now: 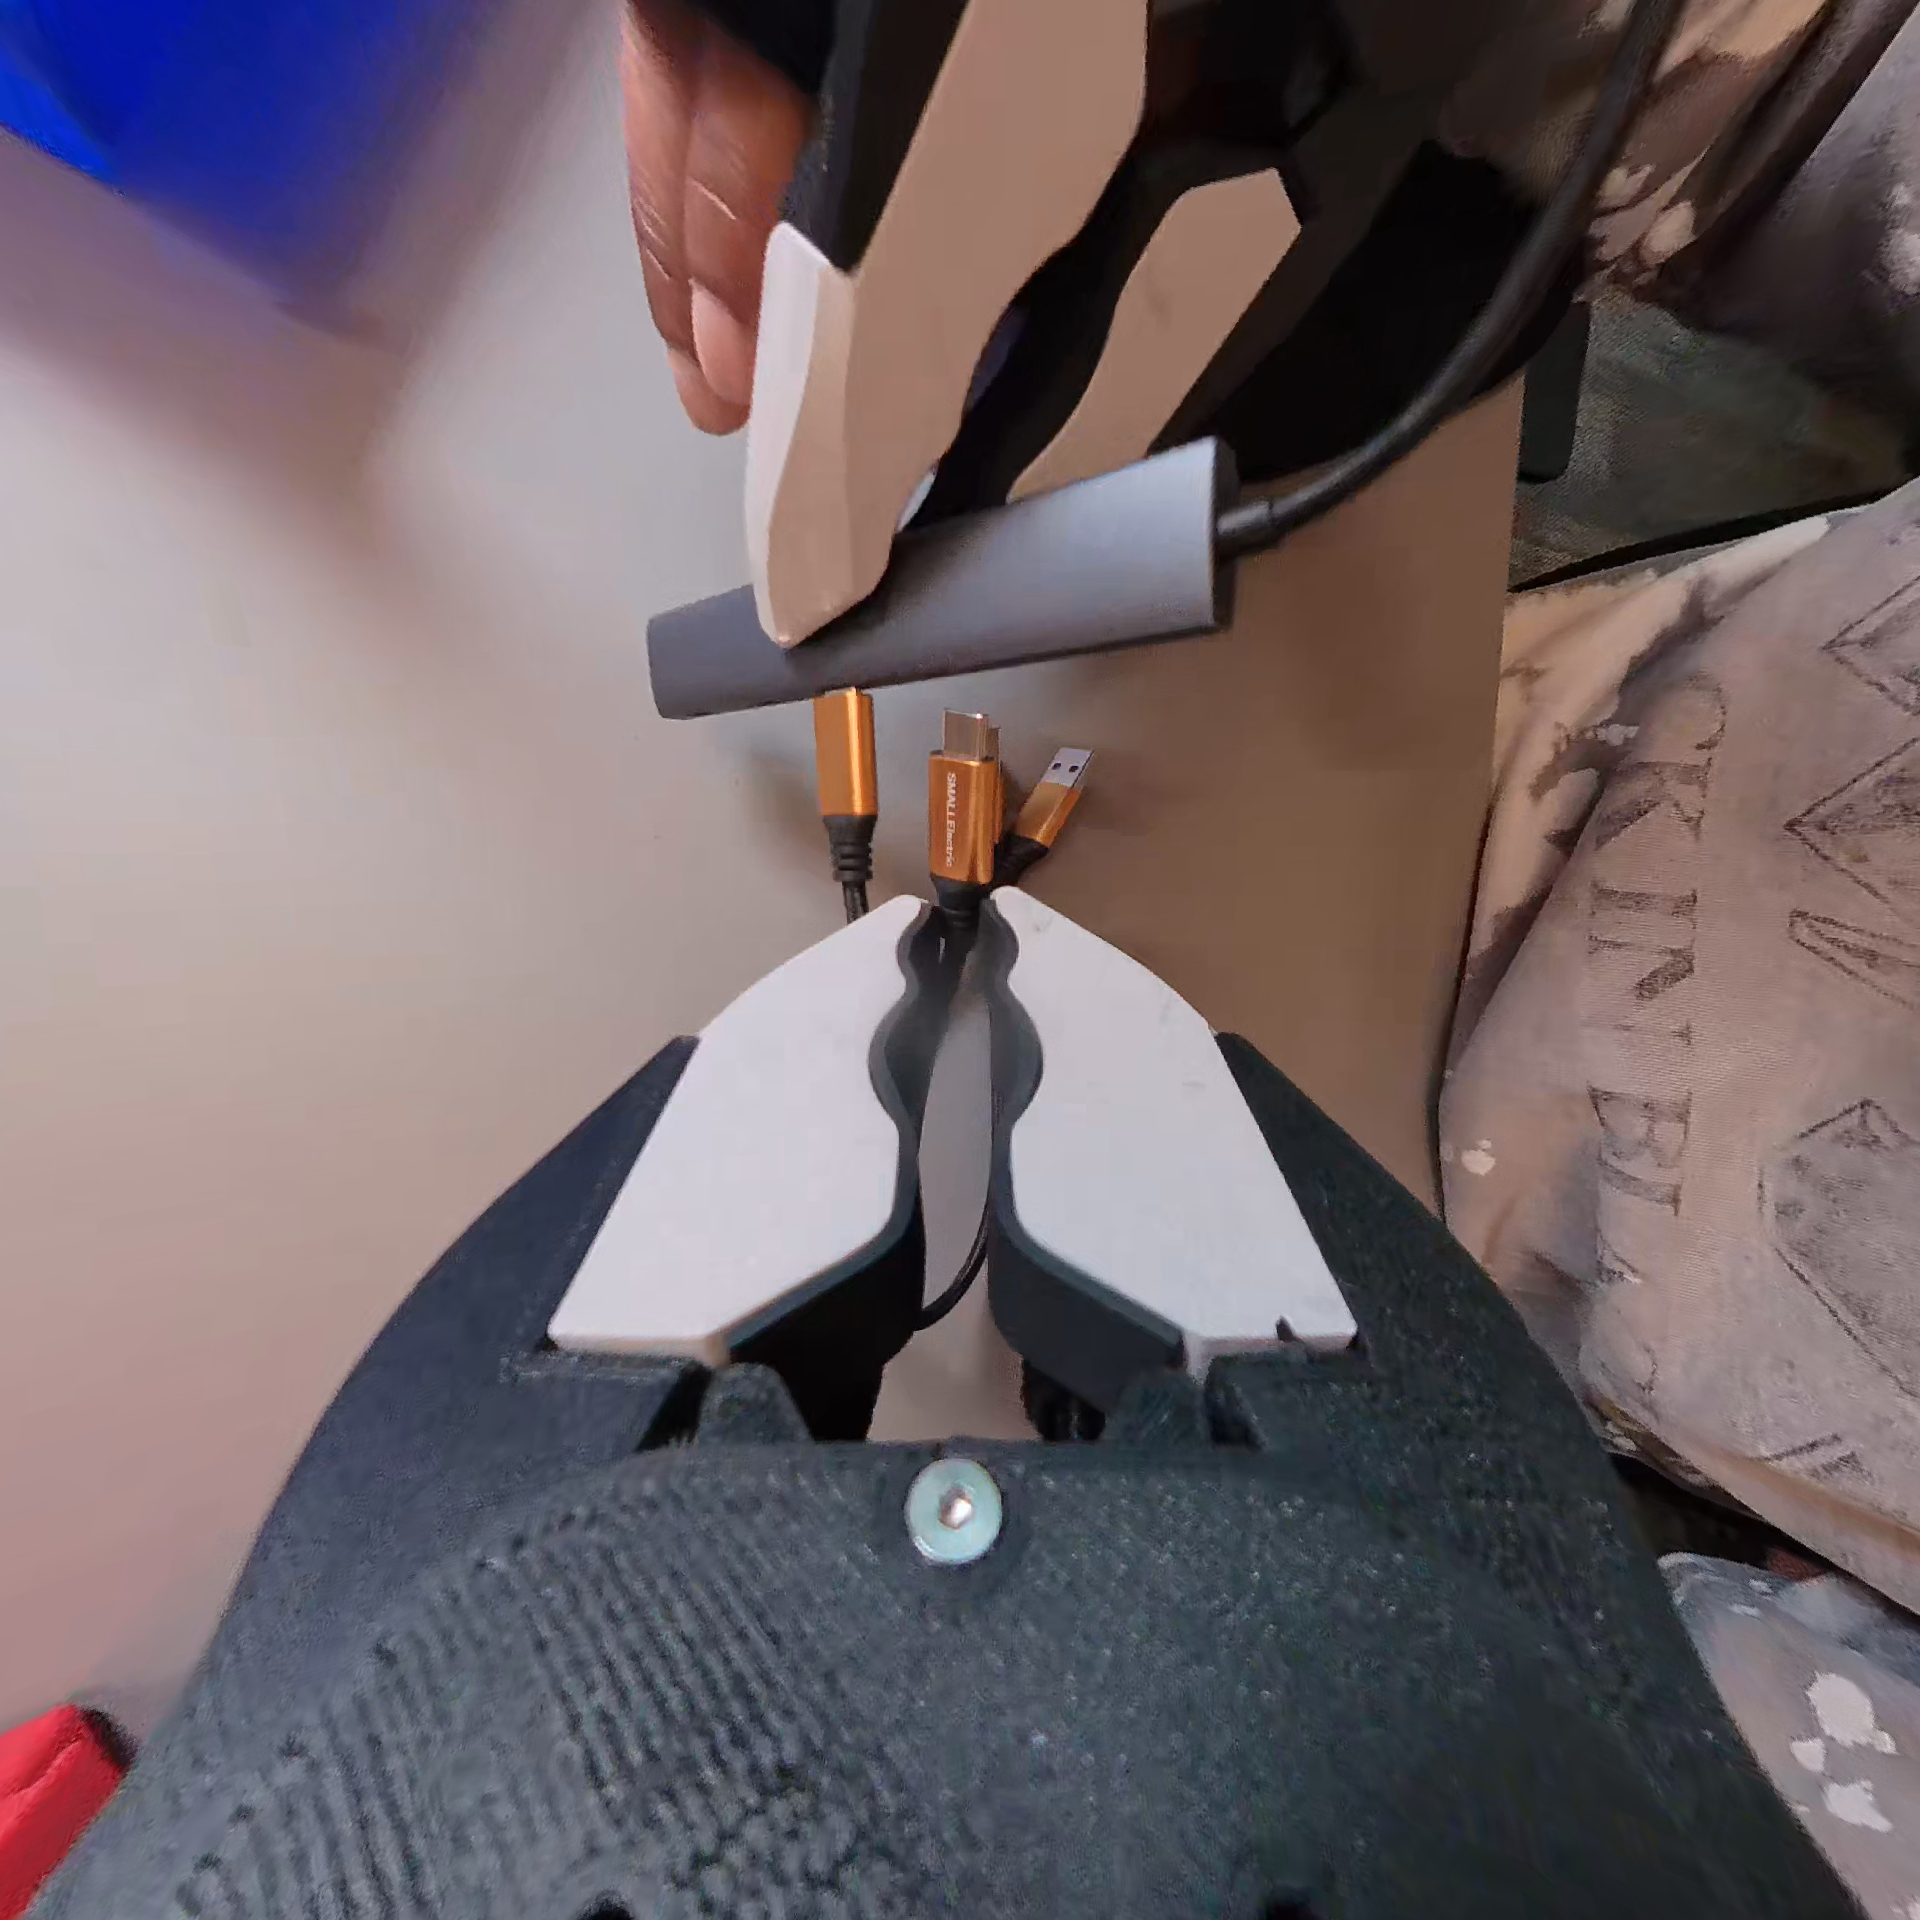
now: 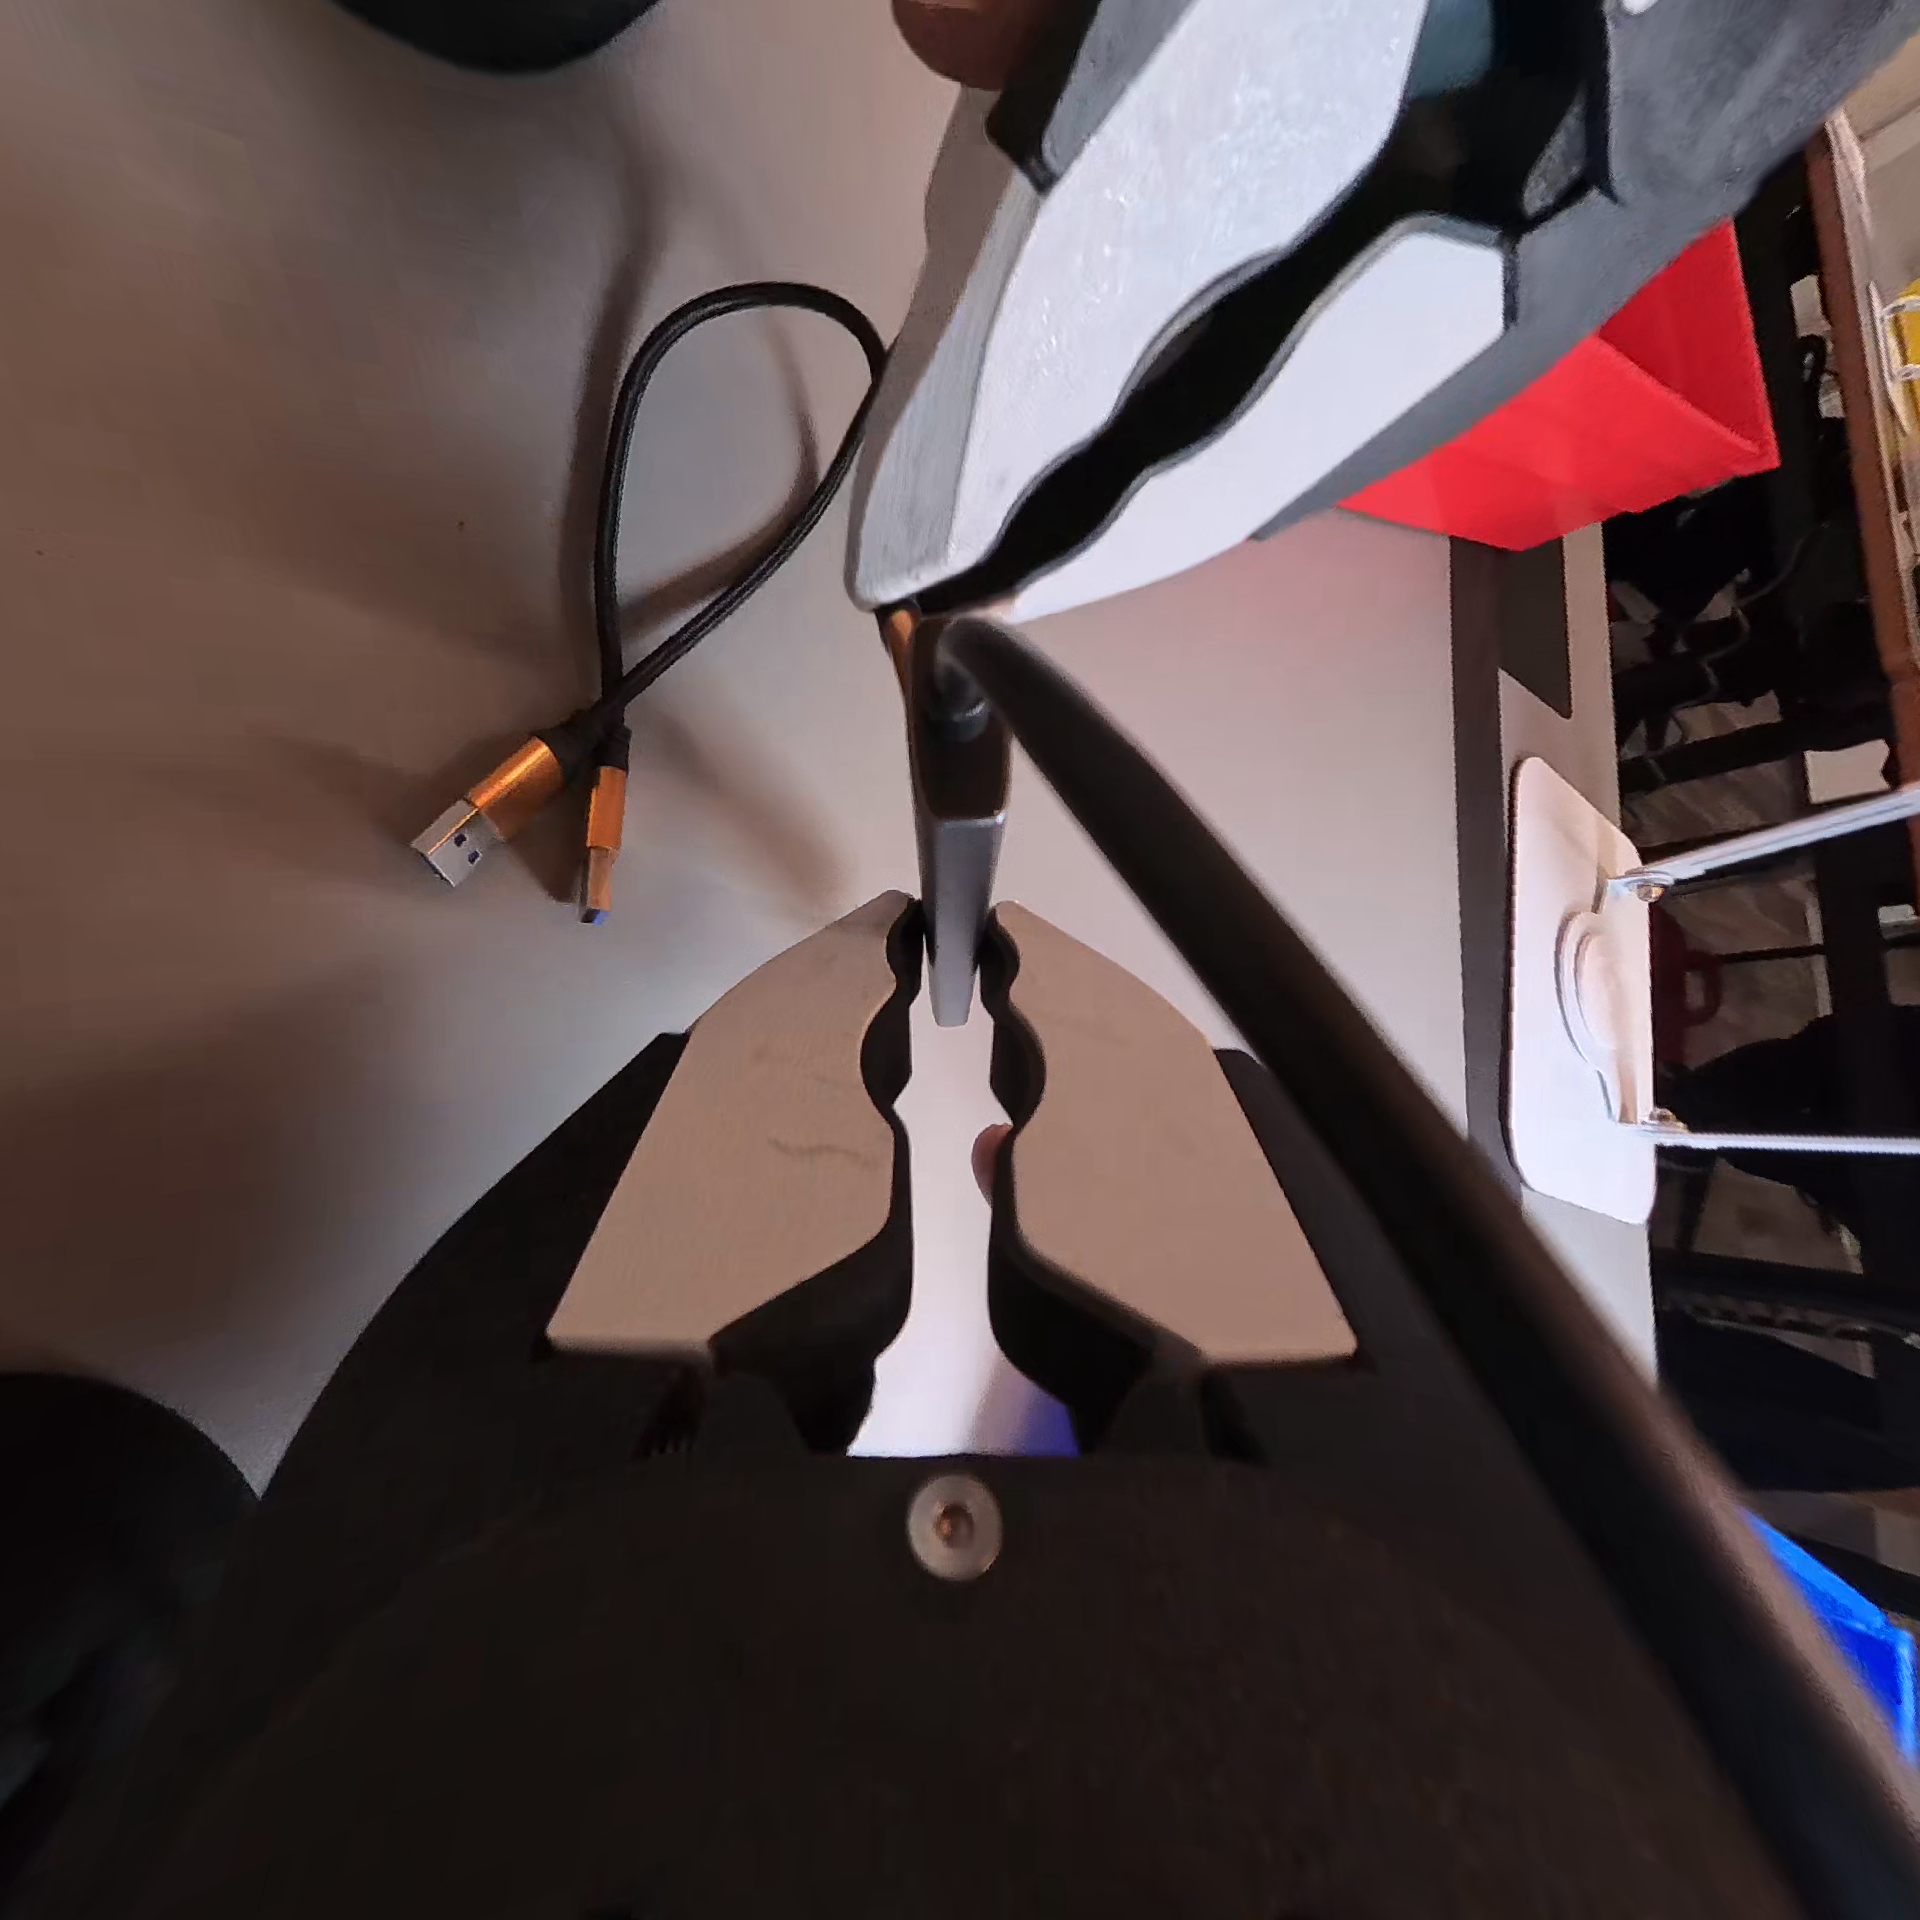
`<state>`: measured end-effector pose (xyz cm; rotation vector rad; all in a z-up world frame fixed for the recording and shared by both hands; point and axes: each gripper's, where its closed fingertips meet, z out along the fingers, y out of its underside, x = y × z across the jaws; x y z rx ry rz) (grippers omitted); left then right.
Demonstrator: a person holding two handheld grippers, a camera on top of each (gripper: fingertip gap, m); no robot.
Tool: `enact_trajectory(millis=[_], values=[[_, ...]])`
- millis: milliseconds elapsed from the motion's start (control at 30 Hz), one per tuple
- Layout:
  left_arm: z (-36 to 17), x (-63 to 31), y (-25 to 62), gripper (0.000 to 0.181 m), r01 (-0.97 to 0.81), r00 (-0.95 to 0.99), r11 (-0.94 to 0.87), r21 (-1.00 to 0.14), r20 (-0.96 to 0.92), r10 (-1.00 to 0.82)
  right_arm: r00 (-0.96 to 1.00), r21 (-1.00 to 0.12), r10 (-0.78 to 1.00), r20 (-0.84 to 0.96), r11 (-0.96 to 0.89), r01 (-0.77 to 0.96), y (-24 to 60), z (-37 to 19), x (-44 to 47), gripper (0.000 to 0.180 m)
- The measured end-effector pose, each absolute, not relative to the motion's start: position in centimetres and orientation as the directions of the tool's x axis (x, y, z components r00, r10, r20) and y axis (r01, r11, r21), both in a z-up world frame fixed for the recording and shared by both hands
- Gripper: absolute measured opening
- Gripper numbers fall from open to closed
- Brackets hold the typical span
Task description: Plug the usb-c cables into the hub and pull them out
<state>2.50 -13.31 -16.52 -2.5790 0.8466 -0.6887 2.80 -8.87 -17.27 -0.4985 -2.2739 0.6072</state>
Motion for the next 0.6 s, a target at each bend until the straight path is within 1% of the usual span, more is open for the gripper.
enact_trajectory(millis=[133,333,467,600], values=[[-17.2,2.6,-13.3,0.007,-0.47,0.708,-0.771,-0.43,0.338,-0.62,-0.672,-0.49,0.467,0.575,0.854,0.175,-9.2,-17.8,2.8,0.01],[-17.5,2.8,-13.2,0.007,-0.477,0.708,-0.771,-0.422,0.335,-0.622,-0.676,-0.436,0.432,0.597,0.882,0.178,-9.3,-18.1,2.8,0.01],[-17.0,2.6,-12.5,0.007,-0.443,0.712,-0.764,-0.469,0.335,-0.618,-0.647,-0.387,0.418,0.637,0.9,0.2,-8.7,-17.9,2.5,0.01],[-16.1,2.5,-11.7,0.007,-0.391,0.713,-0.753,-0.53,0.343,-0.612,-0.618,-0.364,0.424,0.662,0.903,0.229,-8.0,-18.1,1.9,0.009]])
